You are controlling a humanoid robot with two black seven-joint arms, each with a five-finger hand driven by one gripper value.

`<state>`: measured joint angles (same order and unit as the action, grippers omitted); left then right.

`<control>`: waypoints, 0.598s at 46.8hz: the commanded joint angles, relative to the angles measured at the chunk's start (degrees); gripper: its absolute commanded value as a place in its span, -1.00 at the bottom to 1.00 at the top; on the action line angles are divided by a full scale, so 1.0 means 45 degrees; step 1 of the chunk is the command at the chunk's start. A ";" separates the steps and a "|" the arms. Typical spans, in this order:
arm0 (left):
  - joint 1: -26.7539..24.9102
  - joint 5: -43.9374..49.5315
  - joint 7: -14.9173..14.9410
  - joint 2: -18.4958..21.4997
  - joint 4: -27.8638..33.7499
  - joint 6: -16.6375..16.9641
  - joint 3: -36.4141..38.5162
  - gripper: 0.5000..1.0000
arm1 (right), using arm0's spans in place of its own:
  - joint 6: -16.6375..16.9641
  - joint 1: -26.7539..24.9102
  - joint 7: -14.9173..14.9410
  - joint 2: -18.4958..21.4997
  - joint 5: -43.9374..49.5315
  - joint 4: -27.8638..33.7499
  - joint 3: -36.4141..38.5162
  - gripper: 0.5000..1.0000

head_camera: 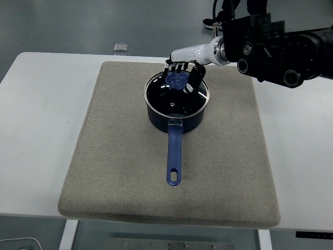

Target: Lift the pot lid and place it to the right of the pot.

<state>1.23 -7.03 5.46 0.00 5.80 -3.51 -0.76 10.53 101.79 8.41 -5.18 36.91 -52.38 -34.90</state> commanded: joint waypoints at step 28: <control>0.0000 -0.0001 -0.0002 0.0000 0.0000 -0.0001 -0.0008 1.00 | 0.0179 0.0074 -0.0033 0.0000 0.0000 -0.0002 -0.0019 -0.74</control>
<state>1.23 -7.02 5.44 0.00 5.80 -3.51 -0.76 11.25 102.02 8.26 -5.18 36.94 -52.38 -34.98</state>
